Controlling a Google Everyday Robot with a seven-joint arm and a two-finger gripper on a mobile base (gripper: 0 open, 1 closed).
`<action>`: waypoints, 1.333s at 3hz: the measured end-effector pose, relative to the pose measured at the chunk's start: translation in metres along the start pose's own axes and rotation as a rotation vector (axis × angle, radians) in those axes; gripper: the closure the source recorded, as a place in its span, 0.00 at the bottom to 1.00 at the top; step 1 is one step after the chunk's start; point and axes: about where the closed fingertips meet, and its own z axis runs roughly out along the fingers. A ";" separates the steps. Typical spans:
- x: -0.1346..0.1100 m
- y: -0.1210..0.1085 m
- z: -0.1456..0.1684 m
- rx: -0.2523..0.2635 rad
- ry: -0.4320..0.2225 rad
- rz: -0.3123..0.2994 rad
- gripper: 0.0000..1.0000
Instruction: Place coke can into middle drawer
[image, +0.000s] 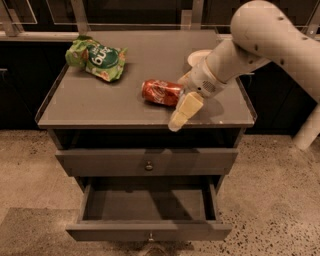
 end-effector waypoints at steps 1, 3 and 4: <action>-0.028 -0.018 0.019 0.010 0.012 -0.040 0.00; -0.049 -0.029 0.034 0.056 0.061 -0.103 0.18; -0.049 -0.029 0.034 0.056 0.061 -0.103 0.41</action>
Offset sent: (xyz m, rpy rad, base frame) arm 0.0623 0.0680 0.0139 -0.1607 -0.1687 0.0472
